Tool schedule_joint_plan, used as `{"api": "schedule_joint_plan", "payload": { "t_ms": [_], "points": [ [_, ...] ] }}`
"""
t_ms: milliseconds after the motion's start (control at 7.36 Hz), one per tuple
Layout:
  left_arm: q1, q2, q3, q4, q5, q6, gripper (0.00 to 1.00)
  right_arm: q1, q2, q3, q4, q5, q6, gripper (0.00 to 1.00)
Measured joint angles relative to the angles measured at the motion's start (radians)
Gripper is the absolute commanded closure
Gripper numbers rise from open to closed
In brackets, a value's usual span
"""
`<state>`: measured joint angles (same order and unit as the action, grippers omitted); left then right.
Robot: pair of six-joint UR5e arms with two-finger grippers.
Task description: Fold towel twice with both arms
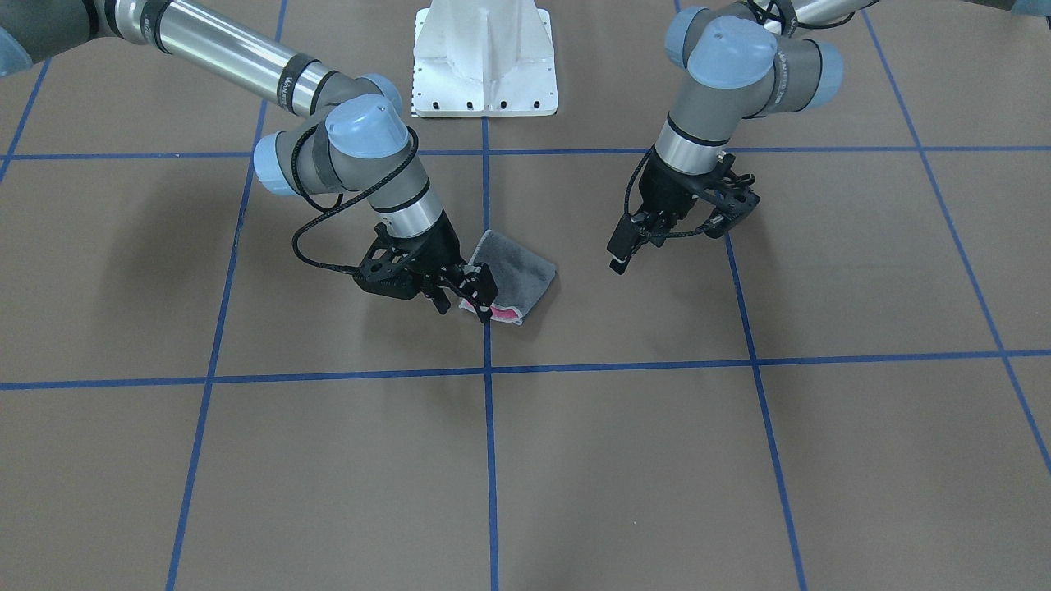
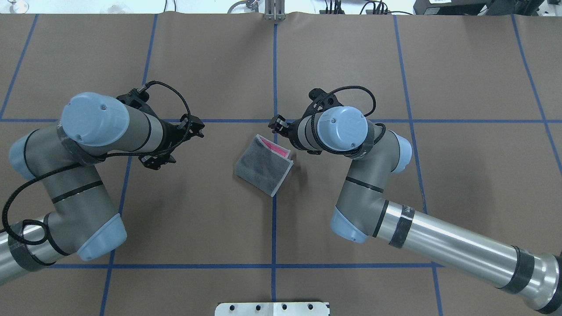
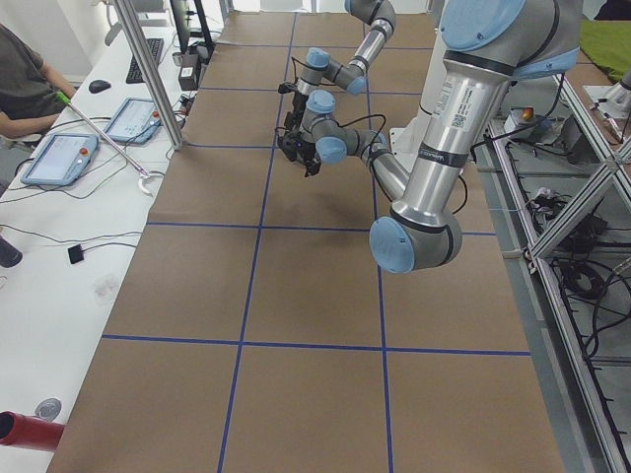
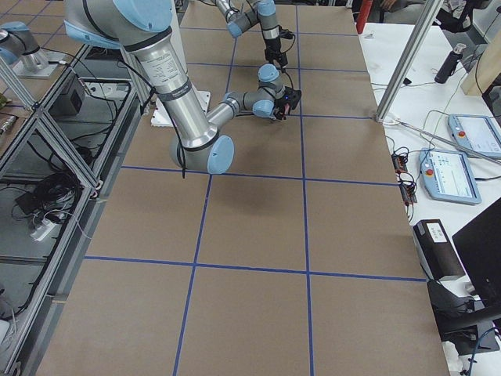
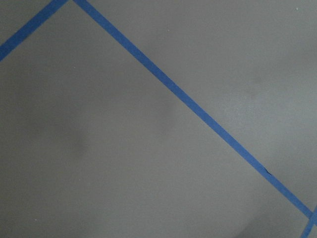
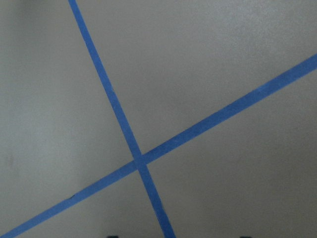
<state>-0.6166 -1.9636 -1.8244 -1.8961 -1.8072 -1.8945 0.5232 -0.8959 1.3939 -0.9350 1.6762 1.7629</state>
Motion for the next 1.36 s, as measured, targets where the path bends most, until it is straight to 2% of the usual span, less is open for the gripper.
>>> {"api": "schedule_joint_plan", "payload": {
  "t_ms": [272, 815, 1087, 1359],
  "points": [
    [0.001, 0.000, -0.001, 0.000, 0.000, 0.000, 0.00, -0.003, -0.003, -0.010, 0.009, 0.000, -0.032, 0.31],
    [0.001, 0.000, 0.000, 0.000, 0.000, 0.000, 0.00, -0.020, -0.013, -0.012, 0.010, 0.001, -0.046, 0.39],
    [0.001, 0.000, 0.000, 0.000, 0.000, 0.000, 0.00, -0.021, -0.014, -0.011, 0.010, 0.002, -0.053, 0.50],
    [0.001, 0.000, 0.000, 0.000, 0.000, 0.000, 0.00, -0.022, -0.013, -0.010, 0.011, 0.002, -0.053, 0.52]
  ]
}}
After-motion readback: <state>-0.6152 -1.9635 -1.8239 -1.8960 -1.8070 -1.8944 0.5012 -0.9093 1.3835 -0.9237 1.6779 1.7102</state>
